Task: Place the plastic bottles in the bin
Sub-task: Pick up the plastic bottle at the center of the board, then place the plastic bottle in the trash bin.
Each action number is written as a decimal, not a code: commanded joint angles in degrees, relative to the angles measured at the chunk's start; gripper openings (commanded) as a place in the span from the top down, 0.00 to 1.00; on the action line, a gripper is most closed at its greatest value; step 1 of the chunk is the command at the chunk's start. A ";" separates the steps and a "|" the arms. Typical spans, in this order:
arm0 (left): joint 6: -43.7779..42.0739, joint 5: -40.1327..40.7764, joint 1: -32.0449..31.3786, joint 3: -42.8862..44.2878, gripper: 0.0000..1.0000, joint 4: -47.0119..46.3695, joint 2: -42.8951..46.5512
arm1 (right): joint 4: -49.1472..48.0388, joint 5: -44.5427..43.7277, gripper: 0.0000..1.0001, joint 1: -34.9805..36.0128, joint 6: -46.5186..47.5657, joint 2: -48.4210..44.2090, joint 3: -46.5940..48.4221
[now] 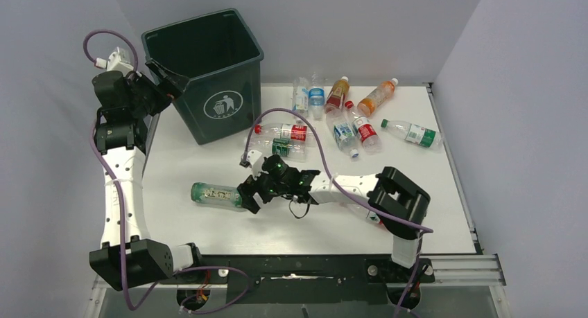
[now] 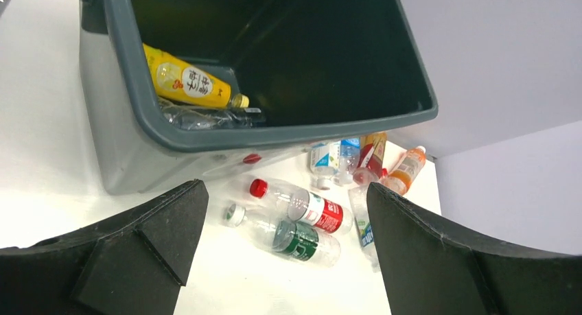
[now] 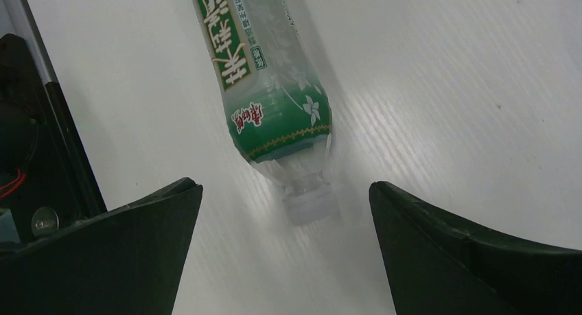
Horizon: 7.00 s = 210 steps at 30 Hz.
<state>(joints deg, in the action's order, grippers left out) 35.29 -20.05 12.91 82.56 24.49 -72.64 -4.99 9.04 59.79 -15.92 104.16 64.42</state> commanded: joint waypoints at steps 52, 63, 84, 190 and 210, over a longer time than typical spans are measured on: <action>-3.07 3.52 -12.39 -5.08 0.12 -2.24 -0.68 | 3.81 -7.09 0.92 3.67 5.02 -9.33 -7.80; -1.44 1.07 -16.66 -4.76 0.12 -3.69 -2.75 | 10.87 -18.14 0.95 3.30 2.59 -19.29 -11.29; 5.00 -0.60 -26.59 -12.14 0.12 -8.36 -3.56 | 15.51 -28.30 0.96 -5.33 2.35 -35.67 -13.32; 7.01 2.79 -26.67 0.53 0.47 -11.38 -5.97 | 14.37 -36.19 0.02 1.36 -4.58 -44.08 -18.28; 0.64 7.31 -14.00 23.98 0.46 -4.85 -14.64 | 47.94 -41.18 0.02 0.67 -18.67 -35.06 -9.51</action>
<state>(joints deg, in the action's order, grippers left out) 38.00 -14.09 -4.25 102.72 20.18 -85.80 33.47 -29.74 60.80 -30.11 67.68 50.89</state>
